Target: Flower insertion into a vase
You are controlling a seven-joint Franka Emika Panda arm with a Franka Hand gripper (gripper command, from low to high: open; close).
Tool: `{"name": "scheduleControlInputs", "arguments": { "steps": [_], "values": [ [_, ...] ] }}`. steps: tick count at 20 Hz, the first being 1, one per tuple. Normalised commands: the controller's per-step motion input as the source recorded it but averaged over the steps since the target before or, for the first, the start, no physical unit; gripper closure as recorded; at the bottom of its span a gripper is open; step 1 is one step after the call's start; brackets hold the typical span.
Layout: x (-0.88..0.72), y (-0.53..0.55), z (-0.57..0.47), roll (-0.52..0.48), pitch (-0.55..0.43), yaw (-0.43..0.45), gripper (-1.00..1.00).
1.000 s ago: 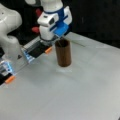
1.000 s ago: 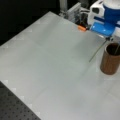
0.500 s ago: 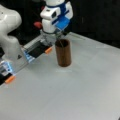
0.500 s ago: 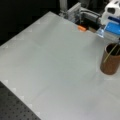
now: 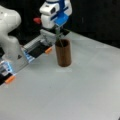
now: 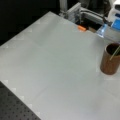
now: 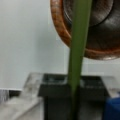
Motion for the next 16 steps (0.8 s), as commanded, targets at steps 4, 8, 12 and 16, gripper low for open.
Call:
{"name": "scheduleControlInputs", "arguments": {
  "steps": [4, 8, 12, 16],
  "values": [
    [-0.45, -0.1, -0.12, 0.084, -0.066, -0.095, 1.0],
    [-0.53, -0.25, -0.14, 0.125, -0.101, -0.095, 1.0],
    [-0.57, -0.32, -0.16, 0.158, -0.137, -0.087, 1.0],
    [-0.53, -0.29, -0.15, 0.191, -0.156, -0.045, 1.0]
  ]
}}
